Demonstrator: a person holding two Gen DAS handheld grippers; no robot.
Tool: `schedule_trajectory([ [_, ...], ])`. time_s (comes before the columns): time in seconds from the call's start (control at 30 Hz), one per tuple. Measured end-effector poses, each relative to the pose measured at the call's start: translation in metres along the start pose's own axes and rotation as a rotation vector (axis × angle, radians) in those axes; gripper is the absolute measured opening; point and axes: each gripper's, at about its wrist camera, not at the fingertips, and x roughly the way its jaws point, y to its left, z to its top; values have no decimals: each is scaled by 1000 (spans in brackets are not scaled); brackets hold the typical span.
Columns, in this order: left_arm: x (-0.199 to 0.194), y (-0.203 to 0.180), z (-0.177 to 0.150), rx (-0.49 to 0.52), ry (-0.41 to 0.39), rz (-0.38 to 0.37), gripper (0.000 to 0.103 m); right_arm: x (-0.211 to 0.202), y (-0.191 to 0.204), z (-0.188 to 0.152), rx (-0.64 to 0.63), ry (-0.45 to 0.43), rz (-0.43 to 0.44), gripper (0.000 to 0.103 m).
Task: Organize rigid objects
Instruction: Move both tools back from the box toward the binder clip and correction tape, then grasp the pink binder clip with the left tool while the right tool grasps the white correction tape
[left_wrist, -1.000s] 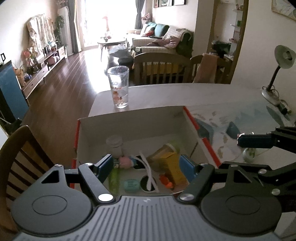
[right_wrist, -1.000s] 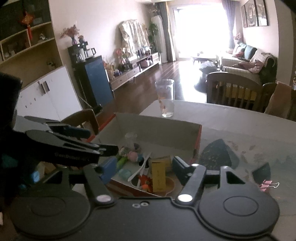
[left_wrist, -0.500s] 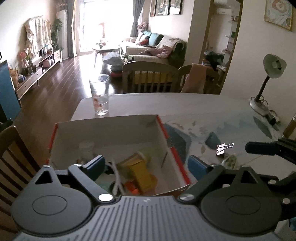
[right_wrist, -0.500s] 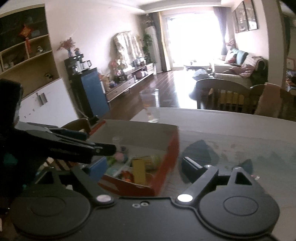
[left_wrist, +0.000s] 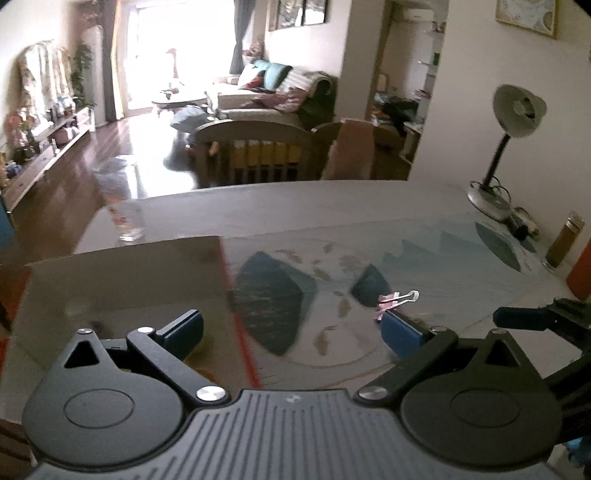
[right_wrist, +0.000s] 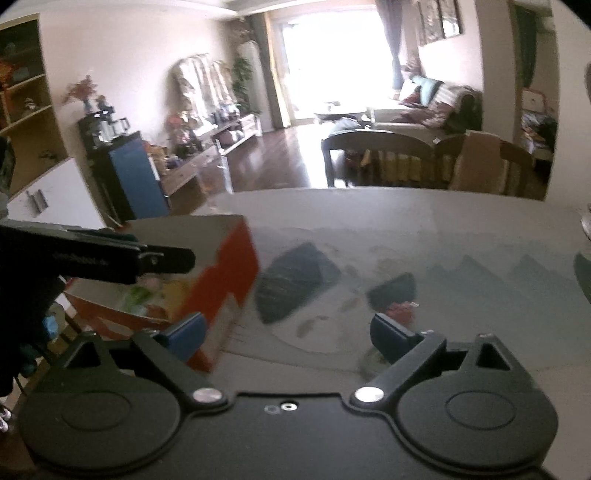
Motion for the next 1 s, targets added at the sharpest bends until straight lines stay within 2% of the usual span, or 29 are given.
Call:
schedule_trajectory([
  [0.17,29,-30,7,25,7,-17,103,13,-32,-9,31,31,-64,96],
  [0.4,70,-64,16,74,41,-55,103,41,-68,-19,60,78,-108,96],
  [0.47,83,-70,16,87,56,-37,103,54,-75,-20,67,92,-132,96],
  [0.6,98,-72,18,67,79,-19,103,82,-81,-23,70,127,-161,96],
  [0.8,109,-67,22,66,88,9,103,115,-79,-24,85,155,-153,96],
  [1.0,120,-60,21,57,108,21,103,137,-80,-23,92,170,-200,96],
])
